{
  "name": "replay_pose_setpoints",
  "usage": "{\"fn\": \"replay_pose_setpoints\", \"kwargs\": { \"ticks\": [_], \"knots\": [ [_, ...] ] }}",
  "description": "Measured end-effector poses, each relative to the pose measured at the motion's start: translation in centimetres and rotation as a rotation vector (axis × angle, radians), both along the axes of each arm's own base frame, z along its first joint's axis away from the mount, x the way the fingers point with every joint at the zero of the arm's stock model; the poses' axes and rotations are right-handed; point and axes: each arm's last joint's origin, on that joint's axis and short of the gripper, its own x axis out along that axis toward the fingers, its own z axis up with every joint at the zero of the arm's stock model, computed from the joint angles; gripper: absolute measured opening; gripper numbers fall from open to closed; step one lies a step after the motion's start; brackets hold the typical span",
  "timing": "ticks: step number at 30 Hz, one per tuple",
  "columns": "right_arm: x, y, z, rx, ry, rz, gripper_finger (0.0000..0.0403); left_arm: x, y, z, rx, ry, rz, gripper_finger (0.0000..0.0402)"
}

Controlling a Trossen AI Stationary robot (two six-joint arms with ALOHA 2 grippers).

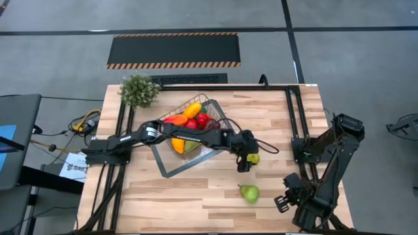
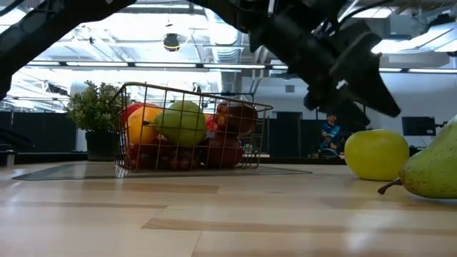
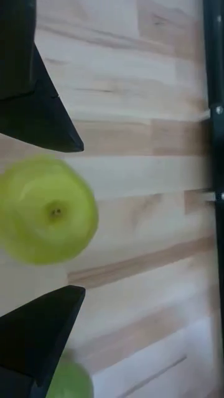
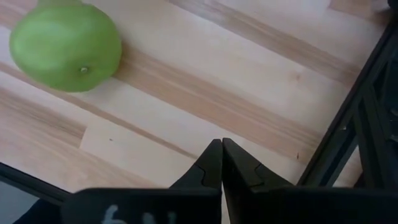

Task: Build produce basket
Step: Put the green apple into the gold wire basket

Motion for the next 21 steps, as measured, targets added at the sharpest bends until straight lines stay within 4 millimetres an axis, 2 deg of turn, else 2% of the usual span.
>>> {"fn": "replay_pose_setpoints", "kwargs": {
  "ticks": [13,21],
  "knots": [
    [-0.1,-0.1,0.0,-0.012,0.007,0.000,0.0021,0.9,0.2,-3.8,0.012,0.027,-0.004,0.0356],
    [-0.1,-0.1,0.0,-0.013,0.008,-0.001,0.0024,0.8,0.2,-4.1,0.040,0.053,-0.006,0.0351]
  ]
}}
